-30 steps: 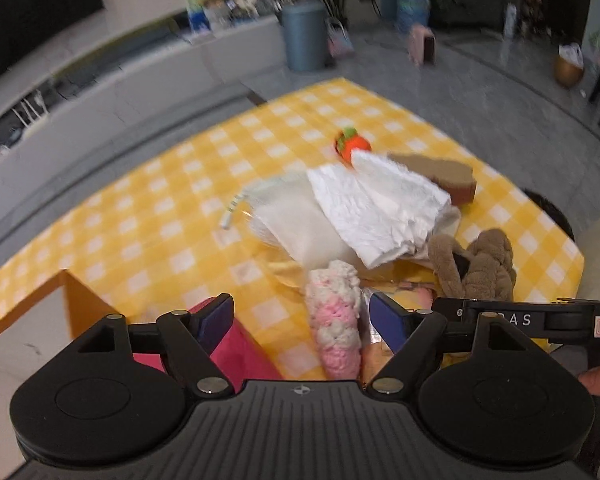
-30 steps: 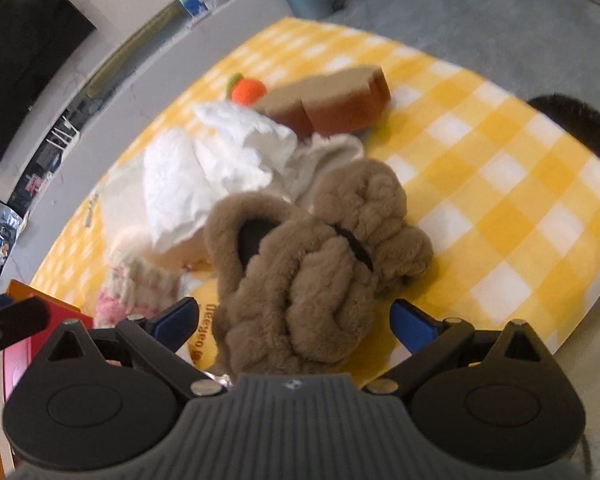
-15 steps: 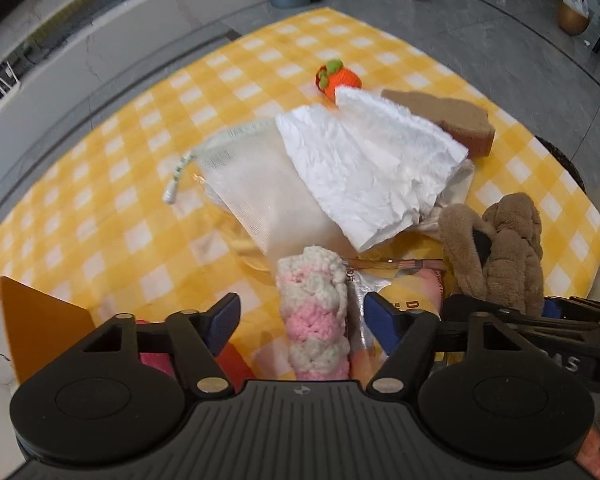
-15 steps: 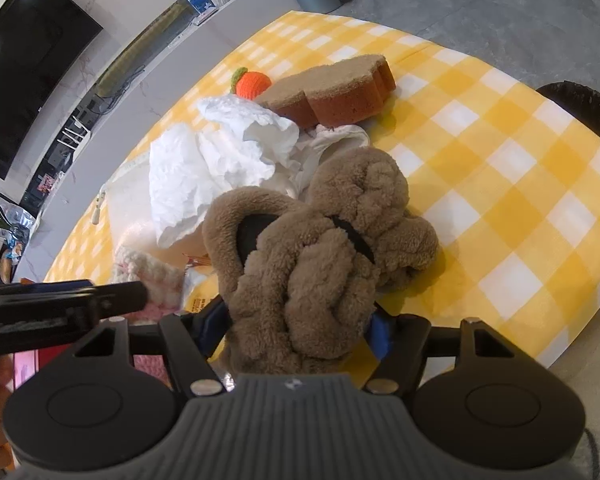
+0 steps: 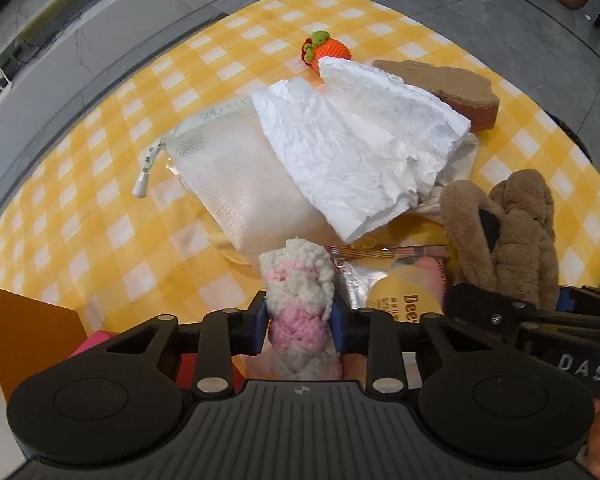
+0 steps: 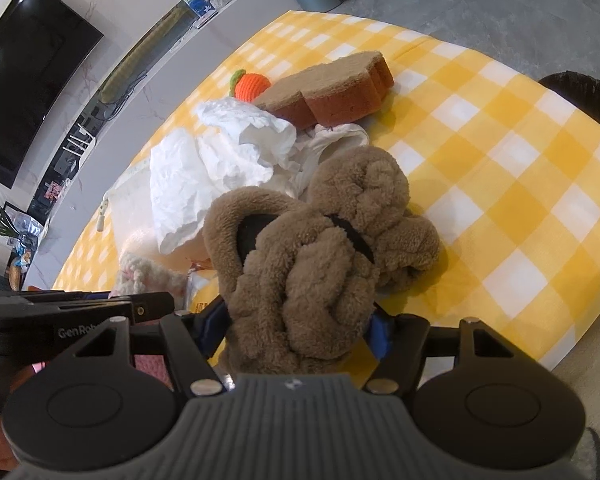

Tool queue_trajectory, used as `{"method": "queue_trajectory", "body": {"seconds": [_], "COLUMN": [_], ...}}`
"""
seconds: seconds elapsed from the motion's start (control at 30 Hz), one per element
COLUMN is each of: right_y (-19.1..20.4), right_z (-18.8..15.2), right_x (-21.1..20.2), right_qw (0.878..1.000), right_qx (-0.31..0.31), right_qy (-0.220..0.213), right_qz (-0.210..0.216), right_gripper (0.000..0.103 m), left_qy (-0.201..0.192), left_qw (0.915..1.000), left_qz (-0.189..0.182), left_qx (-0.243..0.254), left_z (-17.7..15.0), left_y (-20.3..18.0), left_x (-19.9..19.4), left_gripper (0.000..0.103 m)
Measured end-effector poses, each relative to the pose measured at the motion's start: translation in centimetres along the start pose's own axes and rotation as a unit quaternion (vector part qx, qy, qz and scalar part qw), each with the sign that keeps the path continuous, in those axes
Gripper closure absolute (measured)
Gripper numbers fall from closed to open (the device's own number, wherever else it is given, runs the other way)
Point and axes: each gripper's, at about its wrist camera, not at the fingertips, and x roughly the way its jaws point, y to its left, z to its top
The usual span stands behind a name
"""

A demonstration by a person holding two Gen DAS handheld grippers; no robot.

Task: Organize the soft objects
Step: 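Carry the pink toy and brown plush over the white bin with both tools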

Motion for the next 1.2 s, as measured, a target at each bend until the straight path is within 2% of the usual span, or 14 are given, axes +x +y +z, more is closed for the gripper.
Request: {"method": "queue_trajectory", "body": {"seconds": [0.17, 0.23, 0.33, 0.5, 0.67, 0.77, 0.93, 1.2], "right_y": [0.0, -0.1, -0.3, -1.3, -1.3, -1.5, -1.9, 0.3], "right_z": [0.0, 0.0, -0.3, -0.8, -1.6, -2.2, -3.1, -5.1], "right_x": [0.1, -0.1, -0.8, -2.3, -4.2, -5.0, -7.0, -10.9], "right_qw": [1.0, 1.0, 1.0, 0.999, 0.997, 0.995, 0.989, 0.974], "right_qx": [-0.002, 0.001, 0.001, 0.025, 0.021, 0.019, 0.019, -0.027], "right_qy": [-0.002, -0.005, -0.016, -0.019, -0.054, -0.061, -0.098, -0.133], "right_qz": [0.001, 0.002, 0.005, 0.04, 0.042, 0.075, 0.109, 0.182], "right_gripper": [0.037, 0.037, 0.038, 0.04, 0.04, 0.04, 0.04, 0.04], "left_qy": [0.004, 0.002, -0.016, -0.053, -0.091, -0.111, -0.128, -0.157], "left_qw": [0.9994, 0.9994, 0.9989, 0.9959, 0.9906, 0.9865, 0.9807, 0.967], "left_qz": [-0.007, -0.014, -0.026, -0.034, -0.053, -0.059, -0.067, -0.1], "left_qx": [-0.033, -0.033, -0.037, -0.066, -0.087, -0.105, -0.132, -0.174], "left_z": [-0.2, -0.3, -1.0, -1.8, -2.9, -3.6, -5.0, -10.0], "left_y": [0.7, 0.8, 1.1, 2.5, 4.1, 5.1, 6.7, 10.5], "left_x": [-0.4, -1.0, -3.0, -7.0, -11.0, -12.7, -14.4, -17.2], "left_gripper": [0.073, 0.074, 0.074, 0.074, 0.074, 0.074, 0.074, 0.074]}}
